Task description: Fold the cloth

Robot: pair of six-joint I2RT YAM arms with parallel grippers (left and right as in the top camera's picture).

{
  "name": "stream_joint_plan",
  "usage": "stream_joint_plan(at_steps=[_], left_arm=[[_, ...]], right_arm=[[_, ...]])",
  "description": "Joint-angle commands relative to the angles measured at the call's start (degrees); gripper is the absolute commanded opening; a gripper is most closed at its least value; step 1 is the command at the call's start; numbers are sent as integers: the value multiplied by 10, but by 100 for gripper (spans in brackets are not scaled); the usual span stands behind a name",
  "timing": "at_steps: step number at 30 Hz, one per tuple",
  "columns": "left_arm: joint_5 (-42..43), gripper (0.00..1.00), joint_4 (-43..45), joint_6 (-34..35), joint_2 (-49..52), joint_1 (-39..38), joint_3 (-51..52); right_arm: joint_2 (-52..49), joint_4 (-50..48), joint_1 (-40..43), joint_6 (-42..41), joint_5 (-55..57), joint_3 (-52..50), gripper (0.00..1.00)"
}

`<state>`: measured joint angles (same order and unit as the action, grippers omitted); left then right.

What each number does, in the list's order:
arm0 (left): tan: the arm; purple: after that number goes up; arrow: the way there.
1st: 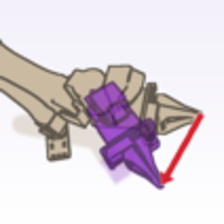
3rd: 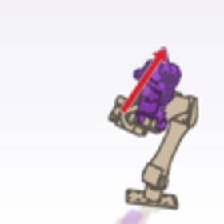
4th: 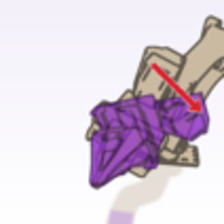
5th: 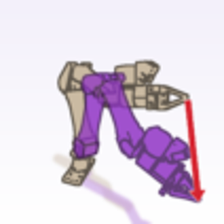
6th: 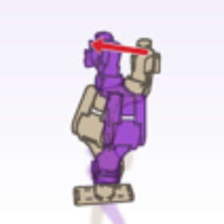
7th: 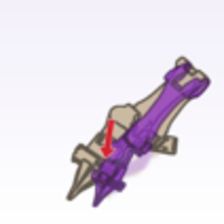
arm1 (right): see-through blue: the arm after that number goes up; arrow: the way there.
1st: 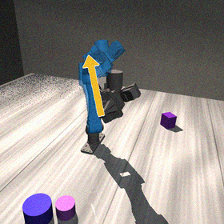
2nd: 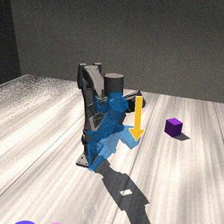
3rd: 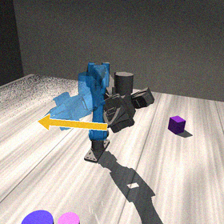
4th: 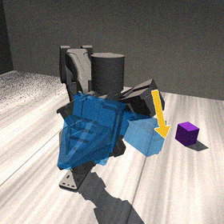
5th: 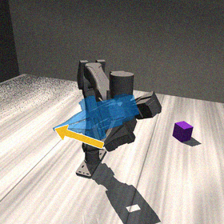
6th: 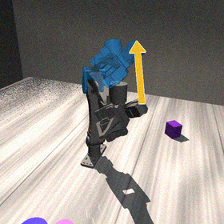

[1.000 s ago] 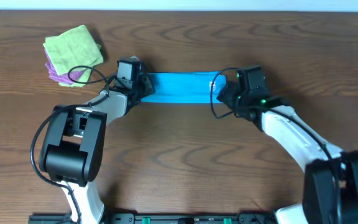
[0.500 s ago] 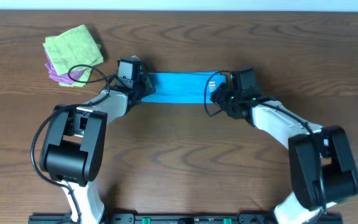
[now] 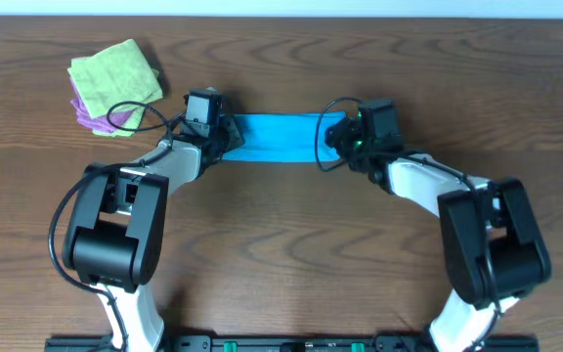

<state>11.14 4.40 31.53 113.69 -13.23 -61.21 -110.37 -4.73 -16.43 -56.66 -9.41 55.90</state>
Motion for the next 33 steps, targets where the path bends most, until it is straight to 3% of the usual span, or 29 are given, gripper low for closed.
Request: stream_joint_plan(at_steps=[1,5,18,33], left_arm=[[-19,6,-16,2,22,1,2],[-19,6,-16,2,22,1,2],[-10,6,-23,2,22,1,2],[-6,6,-23,2,22,1,2]], right_arm=[[-49,10,-8,-8,5,-16,44],[-49,3,-8,43,28,-16,2],[17,-13,-17,192,35,-16,1],[50,-23,-78,212,34,6,1]])
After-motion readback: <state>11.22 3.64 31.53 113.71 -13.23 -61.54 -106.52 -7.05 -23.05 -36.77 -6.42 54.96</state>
